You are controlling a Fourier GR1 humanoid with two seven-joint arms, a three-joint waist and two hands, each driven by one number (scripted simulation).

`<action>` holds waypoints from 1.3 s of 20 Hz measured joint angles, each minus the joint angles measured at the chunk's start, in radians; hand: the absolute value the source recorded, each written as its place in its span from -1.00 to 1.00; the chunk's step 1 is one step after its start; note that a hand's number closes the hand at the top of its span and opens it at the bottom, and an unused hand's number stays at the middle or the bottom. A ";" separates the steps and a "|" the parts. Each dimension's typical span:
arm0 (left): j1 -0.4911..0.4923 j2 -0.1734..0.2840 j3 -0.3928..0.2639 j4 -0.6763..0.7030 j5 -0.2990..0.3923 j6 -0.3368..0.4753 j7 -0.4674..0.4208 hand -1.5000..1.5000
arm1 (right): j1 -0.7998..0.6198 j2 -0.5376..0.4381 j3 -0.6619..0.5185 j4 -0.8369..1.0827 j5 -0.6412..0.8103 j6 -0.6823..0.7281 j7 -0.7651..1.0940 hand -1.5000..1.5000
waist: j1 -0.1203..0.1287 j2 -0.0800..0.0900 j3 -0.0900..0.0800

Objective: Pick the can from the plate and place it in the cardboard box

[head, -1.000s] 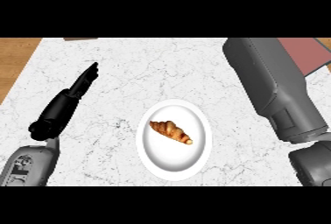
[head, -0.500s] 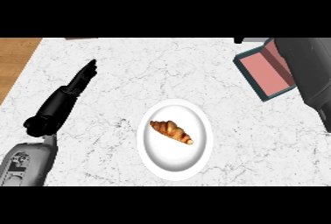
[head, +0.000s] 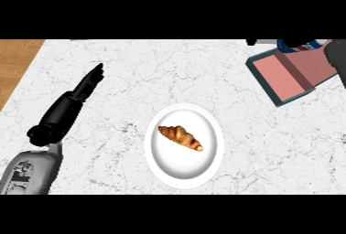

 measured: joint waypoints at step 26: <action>0.007 -0.013 0.011 0.004 -0.021 0.009 -0.002 0.00 | 0.129 -0.094 -0.538 -0.092 -0.550 -0.026 -0.469 -1.00 | -0.014 -0.003 0.003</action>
